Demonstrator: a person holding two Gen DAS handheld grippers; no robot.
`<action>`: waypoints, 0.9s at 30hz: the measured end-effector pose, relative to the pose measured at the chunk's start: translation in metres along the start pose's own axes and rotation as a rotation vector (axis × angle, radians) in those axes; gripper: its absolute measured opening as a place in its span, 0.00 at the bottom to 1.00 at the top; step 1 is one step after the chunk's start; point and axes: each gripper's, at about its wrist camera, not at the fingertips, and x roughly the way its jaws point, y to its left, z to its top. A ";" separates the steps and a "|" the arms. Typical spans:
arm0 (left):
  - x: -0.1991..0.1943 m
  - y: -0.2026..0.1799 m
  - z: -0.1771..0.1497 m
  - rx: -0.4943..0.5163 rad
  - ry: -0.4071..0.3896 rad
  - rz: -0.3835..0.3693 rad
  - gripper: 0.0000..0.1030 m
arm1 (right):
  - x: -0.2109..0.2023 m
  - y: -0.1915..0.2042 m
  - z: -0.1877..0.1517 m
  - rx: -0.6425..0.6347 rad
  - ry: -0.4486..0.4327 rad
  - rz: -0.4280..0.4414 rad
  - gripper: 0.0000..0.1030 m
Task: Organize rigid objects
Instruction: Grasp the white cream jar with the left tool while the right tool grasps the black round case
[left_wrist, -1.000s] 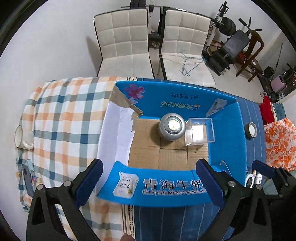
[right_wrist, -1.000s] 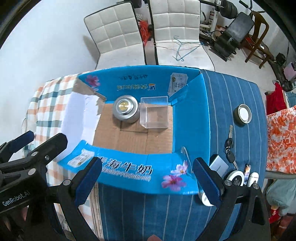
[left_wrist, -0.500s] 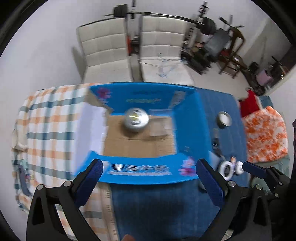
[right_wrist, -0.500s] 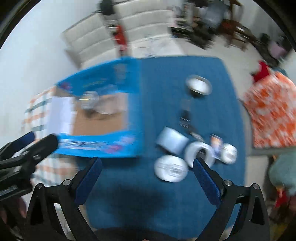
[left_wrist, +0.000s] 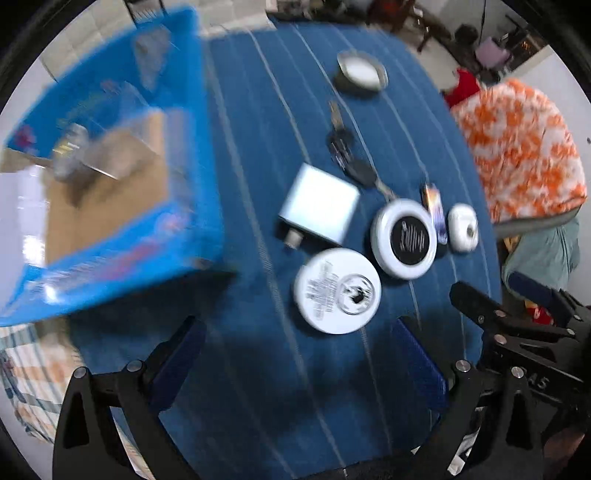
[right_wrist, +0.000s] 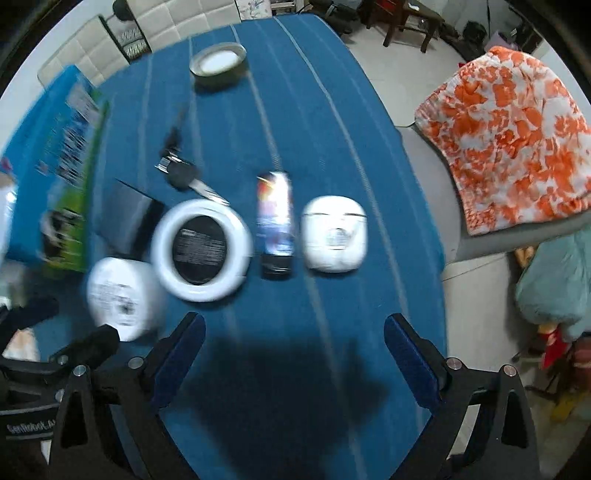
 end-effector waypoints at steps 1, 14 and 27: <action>0.014 -0.007 0.001 0.000 0.021 0.003 0.99 | 0.006 -0.004 0.002 -0.006 0.010 -0.002 0.97; 0.064 -0.027 0.010 -0.058 0.044 0.015 0.65 | 0.024 0.006 0.037 0.007 0.032 0.150 0.96; 0.059 -0.004 -0.013 -0.151 0.033 0.063 0.66 | 0.061 0.055 0.049 -0.039 0.082 0.094 0.90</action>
